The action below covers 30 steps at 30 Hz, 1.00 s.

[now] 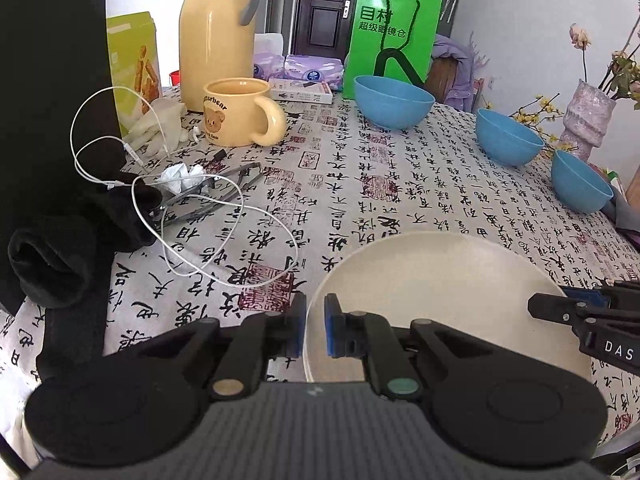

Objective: Organize plates and bowls
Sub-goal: 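Lower the plate onto the stack and open both tools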

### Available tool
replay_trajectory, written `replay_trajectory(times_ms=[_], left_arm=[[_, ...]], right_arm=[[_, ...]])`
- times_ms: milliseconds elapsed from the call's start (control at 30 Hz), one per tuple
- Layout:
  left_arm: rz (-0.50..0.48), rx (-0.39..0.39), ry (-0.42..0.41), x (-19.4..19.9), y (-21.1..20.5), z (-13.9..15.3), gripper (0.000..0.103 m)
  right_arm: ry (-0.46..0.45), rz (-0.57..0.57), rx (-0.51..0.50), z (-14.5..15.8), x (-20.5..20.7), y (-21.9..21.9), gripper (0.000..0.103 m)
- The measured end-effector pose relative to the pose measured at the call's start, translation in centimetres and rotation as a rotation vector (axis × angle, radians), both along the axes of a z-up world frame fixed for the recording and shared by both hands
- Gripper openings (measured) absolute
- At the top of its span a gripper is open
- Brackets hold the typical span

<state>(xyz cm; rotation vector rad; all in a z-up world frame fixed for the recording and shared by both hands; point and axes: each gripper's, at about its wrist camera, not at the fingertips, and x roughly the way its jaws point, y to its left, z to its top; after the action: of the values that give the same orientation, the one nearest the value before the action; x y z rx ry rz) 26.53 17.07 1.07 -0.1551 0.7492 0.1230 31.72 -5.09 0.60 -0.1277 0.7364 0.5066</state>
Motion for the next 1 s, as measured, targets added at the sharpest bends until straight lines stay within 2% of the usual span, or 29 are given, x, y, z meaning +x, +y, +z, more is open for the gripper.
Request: replay_trajectory(times_ms=[67, 200, 267, 300, 333, 467, 500, 533, 567, 633, 700, 767, 867, 1000], left_arm=[[-0.009, 0.033, -0.017, -0.1, -0.4, 0.3, 0.01], [-0.018, 0.082, -0.053, -0.5, -1.1, 1.1, 0.016], [-0.02, 0.084, -0.074, -1.0, -1.4, 1.6, 0.023], [-0.022, 0.082, -0.084, -1.3, -1.6, 1.9, 0.032], [-0.024, 0.081, -0.099, -1.7, -2.0, 2.1, 0.04], [-0.045, 0.101, -0.153, -3.4, -4.1, 2.6, 0.044], [-0.047, 0.106, -0.171, -3.9, -4.8, 2.6, 0.048], [-0.053, 0.11, -0.191, -4.4, -5.6, 2.7, 0.055], [-0.06, 0.112, -0.209, -4.9, -6.3, 2.7, 0.059], [-0.07, 0.117, -0.244, -5.6, -8.1, 2.8, 0.074], [-0.087, 0.121, -0.273, -6.2, -9.7, 2.9, 0.08], [-0.108, 0.118, -0.285, -6.5, -11.2, 2.9, 0.08], [-0.134, 0.107, -0.312, -7.0, -13.2, 2.8, 0.089], [-0.155, 0.083, -0.355, -7.9, -15.2, 2.7, 0.099]], right_arm=[[-0.024, 0.0, -0.02, 0.0, -0.3, 0.0, 0.023], [-0.064, -0.001, -0.027, 0.5, -0.6, -0.4, 0.022], [-0.083, -0.008, -0.02, 0.9, -0.8, -1.0, 0.023], [-0.089, -0.01, -0.015, 1.1, -0.9, -1.3, 0.025], [-0.094, -0.012, -0.008, 1.4, -1.0, -1.7, 0.027], [-0.128, -0.028, 0.042, 2.2, -2.0, -4.1, 0.038], [-0.142, -0.032, 0.051, 2.3, -2.4, -4.8, 0.043], [-0.157, -0.041, 0.056, 2.4, -2.9, -5.5, 0.05], [-0.176, -0.054, 0.058, 2.6, -3.3, -6.2, 0.054], [-0.216, -0.08, 0.055, 2.7, -4.3, -7.7, 0.063], [-0.248, -0.11, 0.037, 2.8, -5.1, -9.2, 0.065], [-0.272, -0.142, 0.029, 2.8, -6.0, -10.9, 0.068], [-0.3, -0.195, 0.024, 2.8, -7.1, -13.6, 0.077], [-0.32, -0.27, 0.02, 2.1, -8.5, -17.0, 0.079]])
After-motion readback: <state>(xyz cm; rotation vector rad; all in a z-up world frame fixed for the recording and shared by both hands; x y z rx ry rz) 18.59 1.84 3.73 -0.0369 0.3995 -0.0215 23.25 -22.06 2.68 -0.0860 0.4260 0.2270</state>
